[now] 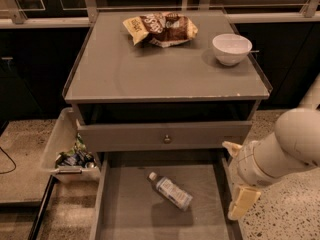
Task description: Pick blue plastic bottle from middle drawer and place on counter
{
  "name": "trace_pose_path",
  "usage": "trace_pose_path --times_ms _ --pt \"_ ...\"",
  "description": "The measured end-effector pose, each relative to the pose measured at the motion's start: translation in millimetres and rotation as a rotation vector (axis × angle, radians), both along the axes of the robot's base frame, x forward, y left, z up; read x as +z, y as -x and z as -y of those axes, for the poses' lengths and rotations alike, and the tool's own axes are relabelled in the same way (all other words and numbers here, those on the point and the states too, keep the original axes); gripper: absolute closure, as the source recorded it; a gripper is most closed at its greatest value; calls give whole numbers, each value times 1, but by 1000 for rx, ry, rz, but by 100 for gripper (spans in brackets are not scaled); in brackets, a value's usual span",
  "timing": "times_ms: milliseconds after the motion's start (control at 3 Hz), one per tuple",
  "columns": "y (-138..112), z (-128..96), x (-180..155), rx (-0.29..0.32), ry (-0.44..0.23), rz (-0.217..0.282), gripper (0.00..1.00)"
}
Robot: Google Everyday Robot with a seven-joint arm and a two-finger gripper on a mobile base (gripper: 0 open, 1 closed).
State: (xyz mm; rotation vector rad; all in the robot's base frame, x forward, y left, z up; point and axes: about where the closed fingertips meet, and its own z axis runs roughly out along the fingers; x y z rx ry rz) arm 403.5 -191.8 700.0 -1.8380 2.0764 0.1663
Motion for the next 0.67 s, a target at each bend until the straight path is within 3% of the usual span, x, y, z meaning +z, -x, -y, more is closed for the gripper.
trace_pose_path --times_ms 333,667 --pt "-8 13 -73 -59 -50 4 0" --pt "-8 12 -72 -59 -49 4 0"
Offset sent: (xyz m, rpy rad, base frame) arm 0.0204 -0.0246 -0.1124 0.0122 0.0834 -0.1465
